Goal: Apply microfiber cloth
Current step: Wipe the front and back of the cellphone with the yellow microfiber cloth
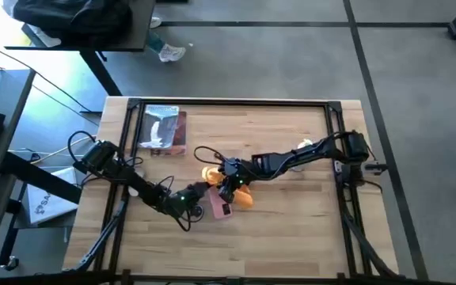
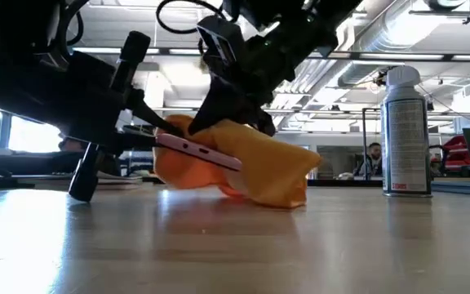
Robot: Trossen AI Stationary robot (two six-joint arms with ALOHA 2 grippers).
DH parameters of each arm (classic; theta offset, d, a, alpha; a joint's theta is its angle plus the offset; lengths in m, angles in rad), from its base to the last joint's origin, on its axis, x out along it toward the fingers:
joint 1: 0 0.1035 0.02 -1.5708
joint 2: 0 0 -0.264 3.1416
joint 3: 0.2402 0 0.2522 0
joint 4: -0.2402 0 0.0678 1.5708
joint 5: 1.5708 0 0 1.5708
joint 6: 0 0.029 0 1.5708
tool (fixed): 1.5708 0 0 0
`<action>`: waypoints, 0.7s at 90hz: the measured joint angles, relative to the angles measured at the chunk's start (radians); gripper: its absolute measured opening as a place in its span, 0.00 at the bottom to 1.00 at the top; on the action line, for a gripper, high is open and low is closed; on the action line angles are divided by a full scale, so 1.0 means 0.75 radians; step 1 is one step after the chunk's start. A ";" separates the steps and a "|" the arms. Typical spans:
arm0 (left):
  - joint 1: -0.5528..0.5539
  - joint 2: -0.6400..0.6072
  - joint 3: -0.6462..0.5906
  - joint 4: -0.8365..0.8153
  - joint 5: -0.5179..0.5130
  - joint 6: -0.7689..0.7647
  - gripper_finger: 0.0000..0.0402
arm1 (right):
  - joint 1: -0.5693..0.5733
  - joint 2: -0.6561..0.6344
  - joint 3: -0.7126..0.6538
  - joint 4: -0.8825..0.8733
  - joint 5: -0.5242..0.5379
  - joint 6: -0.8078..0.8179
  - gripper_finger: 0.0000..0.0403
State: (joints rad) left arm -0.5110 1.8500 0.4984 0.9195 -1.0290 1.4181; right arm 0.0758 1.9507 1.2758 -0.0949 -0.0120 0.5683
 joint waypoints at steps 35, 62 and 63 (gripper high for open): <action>-0.037 -0.003 0.001 0.006 -0.007 0.031 0.03 | -0.085 0.001 -0.001 0.057 0.015 -0.106 0.00; -0.036 -0.003 0.001 0.007 -0.019 0.032 0.03 | -0.027 0.001 -0.001 0.184 0.043 -0.180 0.00; -0.036 -0.003 0.001 0.007 -0.020 0.032 0.03 | -0.023 0.001 -0.001 0.187 0.054 -0.184 0.00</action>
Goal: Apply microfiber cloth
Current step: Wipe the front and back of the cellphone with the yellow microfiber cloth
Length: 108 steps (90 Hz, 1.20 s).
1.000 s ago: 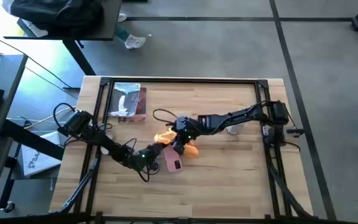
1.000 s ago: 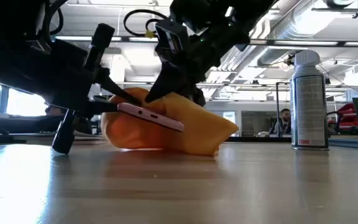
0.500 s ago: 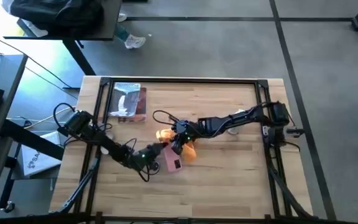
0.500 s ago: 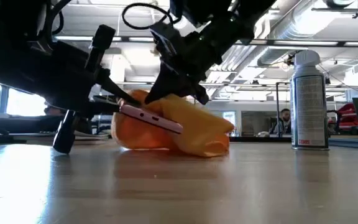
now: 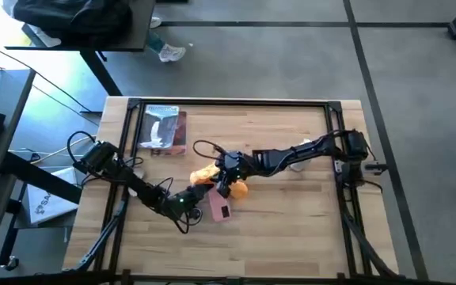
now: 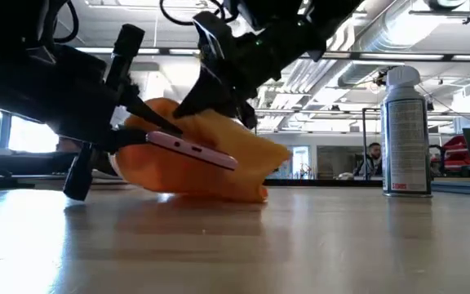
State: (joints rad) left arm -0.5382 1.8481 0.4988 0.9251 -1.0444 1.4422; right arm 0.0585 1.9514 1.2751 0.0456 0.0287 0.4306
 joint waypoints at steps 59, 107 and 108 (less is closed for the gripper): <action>-0.047 0.001 0.001 0.164 -0.094 0.001 0.03 | 0.152 0.000 -0.298 0.614 0.441 0.003 0.00; 0.001 0.003 0.062 0.162 -0.088 0.045 0.03 | 0.146 -0.001 -0.306 0.653 0.418 -0.074 0.00; 0.001 0.003 0.062 0.162 -0.089 0.045 0.03 | 0.146 -0.001 -0.306 0.653 0.418 -0.076 0.00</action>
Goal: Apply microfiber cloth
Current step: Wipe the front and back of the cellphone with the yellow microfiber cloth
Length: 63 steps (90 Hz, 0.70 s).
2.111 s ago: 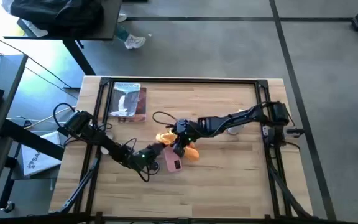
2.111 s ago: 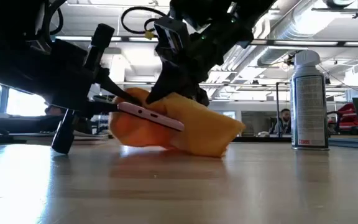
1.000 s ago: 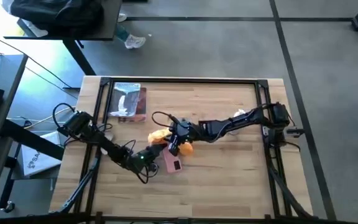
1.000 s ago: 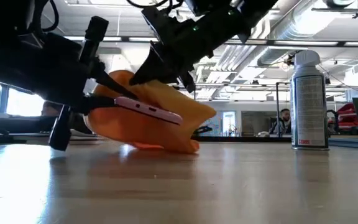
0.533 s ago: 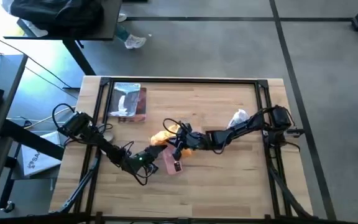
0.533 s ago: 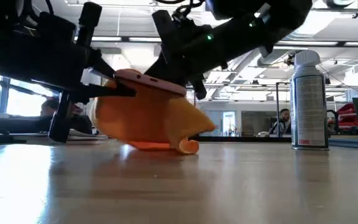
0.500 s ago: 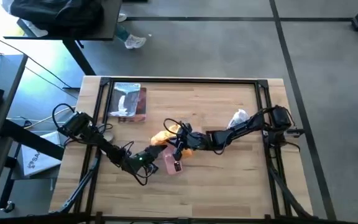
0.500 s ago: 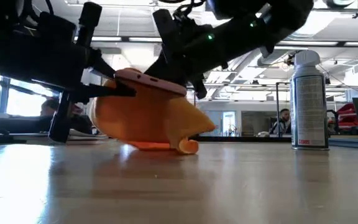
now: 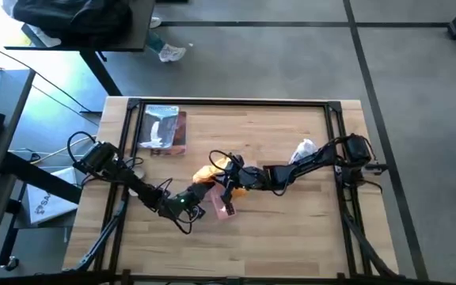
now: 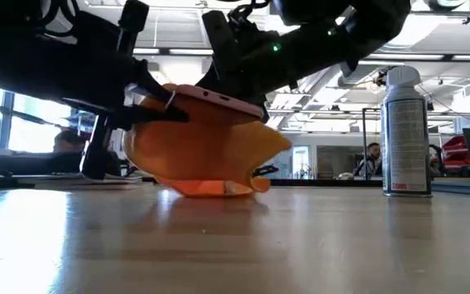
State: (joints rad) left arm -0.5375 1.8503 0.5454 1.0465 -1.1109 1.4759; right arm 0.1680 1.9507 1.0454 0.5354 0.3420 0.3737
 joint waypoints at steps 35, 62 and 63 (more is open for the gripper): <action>-0.011 -0.055 -0.011 -0.001 -0.072 -0.079 0.03 | 0.009 -0.003 0.004 -0.010 0.070 -0.056 0.00; -0.054 -0.139 -0.012 -0.115 -0.103 -0.085 0.03 | 0.010 -0.005 0.004 -0.018 0.110 -0.055 0.00; -0.056 -0.140 -0.012 -0.121 -0.104 -0.087 0.03 | 0.009 -0.005 0.004 -0.020 0.112 -0.055 0.00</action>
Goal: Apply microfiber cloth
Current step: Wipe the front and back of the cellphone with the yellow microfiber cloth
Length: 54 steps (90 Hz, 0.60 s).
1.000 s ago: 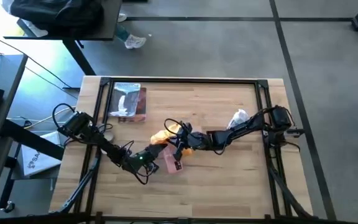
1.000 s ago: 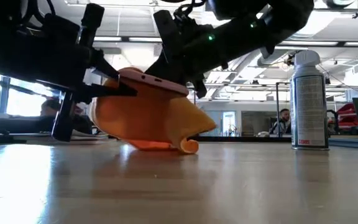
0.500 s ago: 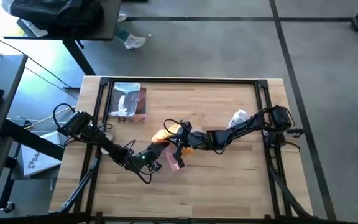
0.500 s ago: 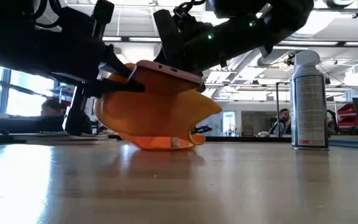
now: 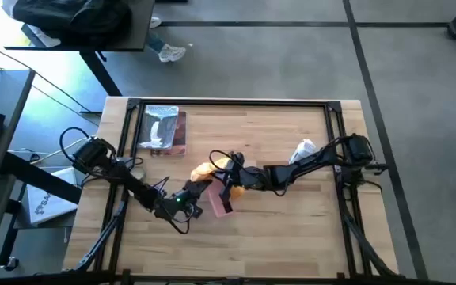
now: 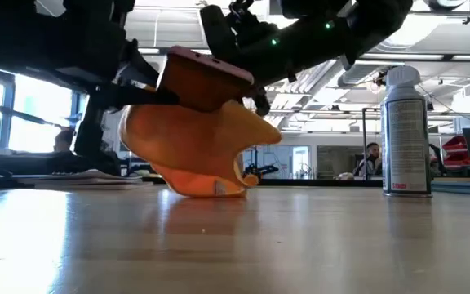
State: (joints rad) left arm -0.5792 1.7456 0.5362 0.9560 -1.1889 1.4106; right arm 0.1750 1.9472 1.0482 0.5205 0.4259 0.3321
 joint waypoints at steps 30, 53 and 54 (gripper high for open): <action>-0.046 -0.024 0.007 -0.023 -0.064 -0.028 0.03 | 0.002 -0.047 -0.010 -0.140 0.045 -0.052 0.00; -0.045 -0.052 0.006 -0.023 -0.064 -0.055 0.03 | 0.008 -0.209 -0.007 -0.372 0.157 -0.107 0.00; -0.044 -0.053 0.006 -0.025 -0.064 -0.056 0.03 | 0.009 -0.210 -0.007 -0.372 0.157 -0.109 0.00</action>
State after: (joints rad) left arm -0.6122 1.7062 0.5407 0.9370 -1.2369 1.3688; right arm 0.1814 1.7896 1.0431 0.2413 0.5434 0.2507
